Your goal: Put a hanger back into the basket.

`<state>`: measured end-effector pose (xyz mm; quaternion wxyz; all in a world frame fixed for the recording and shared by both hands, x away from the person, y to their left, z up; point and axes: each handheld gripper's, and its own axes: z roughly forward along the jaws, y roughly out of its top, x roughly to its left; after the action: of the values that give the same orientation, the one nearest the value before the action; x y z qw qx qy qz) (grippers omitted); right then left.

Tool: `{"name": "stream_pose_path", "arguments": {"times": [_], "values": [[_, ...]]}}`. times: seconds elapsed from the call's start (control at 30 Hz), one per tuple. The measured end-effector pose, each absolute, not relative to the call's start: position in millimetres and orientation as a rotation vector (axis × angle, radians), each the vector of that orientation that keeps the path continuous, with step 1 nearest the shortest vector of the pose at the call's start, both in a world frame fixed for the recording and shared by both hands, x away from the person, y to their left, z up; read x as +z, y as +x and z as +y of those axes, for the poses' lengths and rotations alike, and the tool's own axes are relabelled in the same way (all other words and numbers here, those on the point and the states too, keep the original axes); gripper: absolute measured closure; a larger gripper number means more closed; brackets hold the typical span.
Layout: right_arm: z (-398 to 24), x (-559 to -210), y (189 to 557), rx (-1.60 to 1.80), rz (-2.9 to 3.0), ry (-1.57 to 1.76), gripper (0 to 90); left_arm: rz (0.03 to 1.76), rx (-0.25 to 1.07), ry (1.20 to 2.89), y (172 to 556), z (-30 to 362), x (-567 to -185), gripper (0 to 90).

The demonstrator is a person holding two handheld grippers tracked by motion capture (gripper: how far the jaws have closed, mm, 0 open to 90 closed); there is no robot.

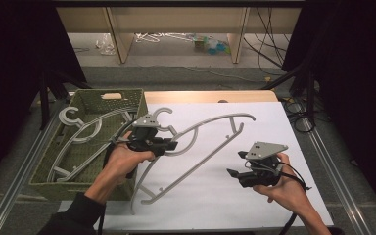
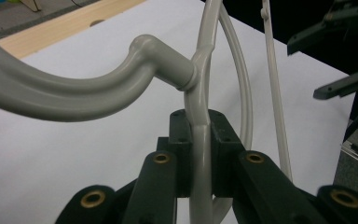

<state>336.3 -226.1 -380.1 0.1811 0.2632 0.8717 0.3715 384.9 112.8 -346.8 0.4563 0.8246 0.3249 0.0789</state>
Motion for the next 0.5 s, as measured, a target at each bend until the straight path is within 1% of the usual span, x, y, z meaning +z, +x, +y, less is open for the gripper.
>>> {"name": "stream_pose_path", "arguments": {"times": [0.3,0.5], "values": [[-234,-400,332,1.084,2.454,0.797,31.0,0.829,0.256,1.994,384,142,-315,81.5],[-235,-406,330,1.082,2.468,0.826,30.7,0.857,0.346,1.975,388,168,-291,81.5]]}}
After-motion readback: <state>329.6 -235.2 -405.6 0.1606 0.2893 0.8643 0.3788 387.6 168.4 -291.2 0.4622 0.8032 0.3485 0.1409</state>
